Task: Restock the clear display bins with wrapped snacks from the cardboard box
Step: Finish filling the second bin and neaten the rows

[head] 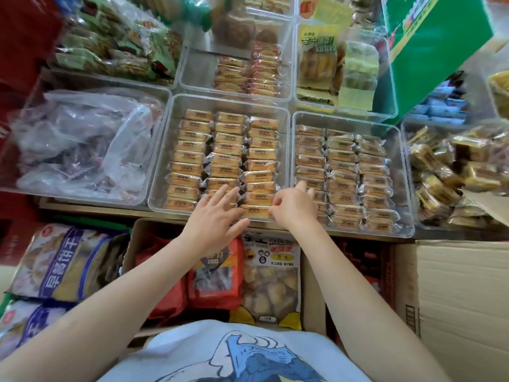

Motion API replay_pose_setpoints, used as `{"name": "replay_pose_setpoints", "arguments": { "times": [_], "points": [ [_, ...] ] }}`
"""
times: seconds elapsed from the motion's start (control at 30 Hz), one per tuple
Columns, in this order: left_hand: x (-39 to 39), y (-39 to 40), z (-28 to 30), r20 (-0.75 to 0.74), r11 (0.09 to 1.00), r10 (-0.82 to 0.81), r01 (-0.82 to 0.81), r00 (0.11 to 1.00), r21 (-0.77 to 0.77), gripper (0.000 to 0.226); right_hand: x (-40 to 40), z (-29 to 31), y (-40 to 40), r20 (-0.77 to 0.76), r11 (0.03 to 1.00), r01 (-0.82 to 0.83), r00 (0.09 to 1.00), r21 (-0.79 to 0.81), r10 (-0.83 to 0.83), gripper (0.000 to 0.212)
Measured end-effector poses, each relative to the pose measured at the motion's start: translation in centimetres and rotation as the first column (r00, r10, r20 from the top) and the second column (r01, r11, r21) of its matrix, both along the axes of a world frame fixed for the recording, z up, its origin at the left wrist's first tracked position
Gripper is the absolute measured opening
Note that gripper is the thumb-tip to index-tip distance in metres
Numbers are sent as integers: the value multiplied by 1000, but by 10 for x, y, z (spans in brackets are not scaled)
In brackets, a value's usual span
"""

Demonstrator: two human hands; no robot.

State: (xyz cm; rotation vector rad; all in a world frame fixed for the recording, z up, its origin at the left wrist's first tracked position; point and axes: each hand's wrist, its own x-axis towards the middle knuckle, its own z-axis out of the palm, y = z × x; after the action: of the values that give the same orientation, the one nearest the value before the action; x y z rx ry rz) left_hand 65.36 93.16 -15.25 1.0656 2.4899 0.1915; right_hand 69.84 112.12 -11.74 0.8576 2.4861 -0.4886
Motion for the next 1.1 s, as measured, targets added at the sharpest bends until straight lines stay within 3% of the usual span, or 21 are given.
{"name": "replay_pose_setpoints", "arguments": {
  "times": [0.17, 0.3, 0.4, 0.47, 0.57, 0.87, 1.1],
  "points": [
    [5, 7, -1, 24, 998, 68, -68, 997, -3, 83, 2, -5, 1, 16, 976, -142, 990, 165, 141, 16],
    [4, 12, 1, 37, 997, 79, -78, 996, -12, 82, 0, -11, 3, -78, 968, -183, 977, 169, 198, 25],
    [3, 9, 0, 11, 994, 99, -99, 995, 39, 73, 3, -13, 13, -162, 980, -150, 972, 132, 171, 22],
    [2, 9, -2, -20, 993, 111, -111, 994, 31, 67, 3, -15, 16, -135, 978, -152, 976, 142, 171, 20],
    [1, 14, -3, -35, 994, 105, -106, 994, -37, 71, -2, -17, 9, -76, 979, -133, 986, 154, 146, 16],
    [-5, 14, -4, -42, 989, 115, -119, 992, -91, 79, -7, -14, 6, -134, 992, -37, 990, 122, 53, 12],
    [-7, 19, -7, -5, 991, 102, -102, 995, -89, 84, -8, -15, 1, -63, 956, -125, 987, 264, 146, 12]
  ]
}}
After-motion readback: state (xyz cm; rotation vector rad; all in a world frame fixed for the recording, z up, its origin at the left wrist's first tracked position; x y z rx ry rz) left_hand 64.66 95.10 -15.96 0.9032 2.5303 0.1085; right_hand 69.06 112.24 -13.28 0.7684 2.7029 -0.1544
